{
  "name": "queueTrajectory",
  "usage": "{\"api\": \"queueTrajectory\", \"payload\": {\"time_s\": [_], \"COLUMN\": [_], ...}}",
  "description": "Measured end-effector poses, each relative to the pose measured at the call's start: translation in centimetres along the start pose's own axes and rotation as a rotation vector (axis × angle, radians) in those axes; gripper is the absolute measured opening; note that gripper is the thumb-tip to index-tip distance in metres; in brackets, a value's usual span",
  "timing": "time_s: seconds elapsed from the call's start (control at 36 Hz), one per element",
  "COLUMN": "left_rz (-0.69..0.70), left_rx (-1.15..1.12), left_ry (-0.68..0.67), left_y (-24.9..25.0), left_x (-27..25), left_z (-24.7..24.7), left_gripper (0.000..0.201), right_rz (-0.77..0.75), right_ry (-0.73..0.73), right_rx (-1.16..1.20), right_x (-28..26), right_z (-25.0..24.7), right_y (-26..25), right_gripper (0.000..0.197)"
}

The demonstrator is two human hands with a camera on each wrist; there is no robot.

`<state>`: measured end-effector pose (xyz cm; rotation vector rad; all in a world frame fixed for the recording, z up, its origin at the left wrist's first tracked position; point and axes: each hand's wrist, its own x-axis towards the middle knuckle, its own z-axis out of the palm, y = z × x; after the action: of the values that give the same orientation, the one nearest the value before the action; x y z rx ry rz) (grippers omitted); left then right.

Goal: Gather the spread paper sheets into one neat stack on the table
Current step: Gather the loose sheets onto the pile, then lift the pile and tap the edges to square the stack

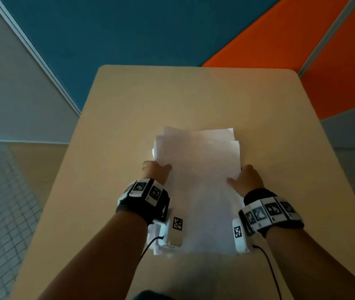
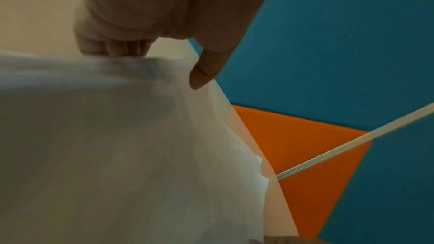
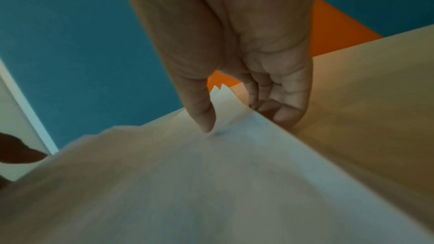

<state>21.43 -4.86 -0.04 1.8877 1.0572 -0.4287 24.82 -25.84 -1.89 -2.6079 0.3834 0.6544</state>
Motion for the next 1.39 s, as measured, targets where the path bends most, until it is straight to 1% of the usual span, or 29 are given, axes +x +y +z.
{"api": "queueTrajectory", "payload": {"time_s": [0.08,0.17,0.25,0.36,0.42,0.53,0.58,0.67,0.75,0.81,0.83,0.89,0.92,0.94,1.0,1.03,1.06,1.11,1.19,1.25,1.33,1.39], "left_rz": [-0.011,-0.018,-0.015,-0.018,-0.028,-0.03,-0.026,-0.036,-0.045,-0.06,-0.075,-0.102,-0.12,-0.123,-0.047,0.028,0.117,0.307,0.574,0.709,0.842,0.869], "left_rx": [-0.055,-0.044,-0.035,-0.055,-0.136,-0.307,-0.361,-0.439,-0.566,-0.585,-0.59,-0.614,-0.634,-0.644,-0.677,-0.7,-0.724,-0.788,-0.842,-0.856,-0.872,-0.857], "left_ry": [-0.002,0.025,0.038,0.014,-0.023,-0.112,-0.187,-0.246,-0.285,-0.297,-0.297,-0.322,-0.345,-0.363,-0.363,-0.345,-0.313,-0.265,-0.194,-0.181,-0.148,-0.121], "left_y": [-0.2,-0.9,-1.2,-1.5,-1.7,-2.5,-3.1,-4.6,-6.1,-6.4,-6.5,-6.2,-6.0,-5.5,-4.0,-3.0,-1.9,0.3,3.5,5.1,6.1,5.6], "left_x": [0.0,0.0,-0.5,-0.4,-0.1,0.2,-0.5,-1.2,-1.5,-1.8,-2.0,-2.5,-2.7,-3.2,-3.9,-4.4,-4.8,-5.9,-8.6,-10.4,-11.7,-11.4], "left_z": [0.0,0.3,0.7,0.3,0.0,-0.3,-0.6,-0.7,-0.4,-0.2,-0.2,-0.4,-0.5,-0.7,-1.3,-1.7,-2.0,-2.8,-4.2,-5.1,-6.3,-6.6], "left_gripper": [0.062,0.062,0.06,0.05,0.05,0.046,0.037,0.044,0.041,0.038,0.034,0.022,0.02,0.023,0.036,0.036,0.031,0.008,0.011,0.018,0.022,0.025], "right_rz": [0.015,0.001,0.004,-0.014,-0.049,-0.117,-0.117,-0.091,-0.089,-0.128,-0.158,-0.233,-0.276,-0.317,-0.391,-0.432,-0.472,-0.549,-0.647,-0.709,-0.773,-0.777], "right_ry": [0.011,0.02,-0.003,-0.027,-0.024,-0.009,-0.019,-0.046,-0.13,-0.176,-0.172,-0.13,-0.103,-0.073,-0.002,0.039,0.082,0.175,0.316,0.375,0.401,0.414], "right_rx": [0.066,0.057,0.005,-0.013,0.0,0.117,0.195,0.352,0.43,0.43,0.432,0.453,0.471,0.486,0.509,0.517,0.527,0.586,0.682,0.748,0.836,0.83], "right_x": [-0.1,-0.2,-0.2,0.0,0.0,0.0,-0.1,-0.2,0.0,-0.3,-0.4,-0.8,-1.1,-1.5,-2.3,-2.7,-3.2,-4.4,-6.3,-7.8,-9.7,-10.0], "right_z": [-0.1,-0.2,-0.3,-0.6,-0.7,-0.6,-0.8,-0.9,-0.7,-0.8,-0.9,-1.2,-1.5,-1.9,-3.3,-4.1,-5.1,-6.9,-9.3,-10.5,-11.7,-11.6], "right_y": [0.3,0.4,0.3,0.6,0.9,1.4,1.6,2.1,2.6,2.9,3.1,3.1,3.0,2.7,1.9,1.5,1.0,0.0,-1.1,-1.6,-1.7,-1.0], "right_gripper": [0.061,0.055,0.059,0.061,0.06,0.056,0.055,0.052,0.043,0.036,0.034,0.034,0.035,0.036,0.033,0.031,0.03,0.03,0.035,0.037,0.031,0.03]}}
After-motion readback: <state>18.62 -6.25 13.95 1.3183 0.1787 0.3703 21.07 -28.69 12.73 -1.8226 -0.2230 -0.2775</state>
